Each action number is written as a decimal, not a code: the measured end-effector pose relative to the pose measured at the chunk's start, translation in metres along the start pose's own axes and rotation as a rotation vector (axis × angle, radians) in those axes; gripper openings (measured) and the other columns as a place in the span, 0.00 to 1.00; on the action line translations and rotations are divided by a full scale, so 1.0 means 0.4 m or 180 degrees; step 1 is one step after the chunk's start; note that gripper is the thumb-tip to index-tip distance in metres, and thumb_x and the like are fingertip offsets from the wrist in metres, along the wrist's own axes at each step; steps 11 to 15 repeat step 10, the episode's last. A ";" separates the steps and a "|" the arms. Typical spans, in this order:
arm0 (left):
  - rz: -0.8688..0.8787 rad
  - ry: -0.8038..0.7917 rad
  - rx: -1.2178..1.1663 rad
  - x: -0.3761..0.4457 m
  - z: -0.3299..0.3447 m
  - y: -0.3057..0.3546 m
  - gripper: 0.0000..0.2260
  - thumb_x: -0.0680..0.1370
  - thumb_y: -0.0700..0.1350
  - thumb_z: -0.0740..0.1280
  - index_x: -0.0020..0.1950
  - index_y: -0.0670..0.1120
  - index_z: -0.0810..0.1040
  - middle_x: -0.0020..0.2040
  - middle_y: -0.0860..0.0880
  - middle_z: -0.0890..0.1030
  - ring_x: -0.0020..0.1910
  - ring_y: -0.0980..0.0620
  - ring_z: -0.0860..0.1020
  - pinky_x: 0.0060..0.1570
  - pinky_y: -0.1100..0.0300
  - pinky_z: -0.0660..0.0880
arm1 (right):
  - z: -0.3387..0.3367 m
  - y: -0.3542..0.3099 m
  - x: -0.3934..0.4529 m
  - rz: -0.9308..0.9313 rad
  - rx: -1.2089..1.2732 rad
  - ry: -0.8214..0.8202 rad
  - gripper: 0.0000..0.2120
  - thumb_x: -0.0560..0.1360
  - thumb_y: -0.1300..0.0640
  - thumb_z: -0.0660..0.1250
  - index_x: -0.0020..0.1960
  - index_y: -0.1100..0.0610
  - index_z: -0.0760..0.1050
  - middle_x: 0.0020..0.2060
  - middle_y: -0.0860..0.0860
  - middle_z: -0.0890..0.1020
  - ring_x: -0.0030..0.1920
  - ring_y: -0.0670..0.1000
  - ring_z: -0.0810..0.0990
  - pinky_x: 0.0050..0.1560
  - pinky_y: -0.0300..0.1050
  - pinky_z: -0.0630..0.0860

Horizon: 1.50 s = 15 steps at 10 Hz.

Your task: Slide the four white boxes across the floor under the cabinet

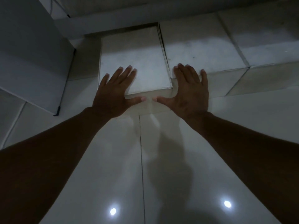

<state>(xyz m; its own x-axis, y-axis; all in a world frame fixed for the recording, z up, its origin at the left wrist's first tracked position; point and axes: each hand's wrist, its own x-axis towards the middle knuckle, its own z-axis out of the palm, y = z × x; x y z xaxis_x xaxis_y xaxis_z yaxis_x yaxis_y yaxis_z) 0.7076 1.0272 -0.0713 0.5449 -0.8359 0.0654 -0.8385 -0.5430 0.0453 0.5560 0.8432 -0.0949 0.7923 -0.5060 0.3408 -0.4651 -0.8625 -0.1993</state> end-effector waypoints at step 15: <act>-0.0147 0.0116 -0.0005 0.010 -0.082 0.068 0.36 0.77 0.64 0.61 0.79 0.49 0.54 0.79 0.45 0.58 0.78 0.46 0.54 0.74 0.44 0.49 | -0.121 -0.027 0.026 0.0001 0.0288 -0.0467 0.29 0.76 0.46 0.66 0.73 0.55 0.63 0.68 0.55 0.70 0.68 0.57 0.69 0.72 0.64 0.60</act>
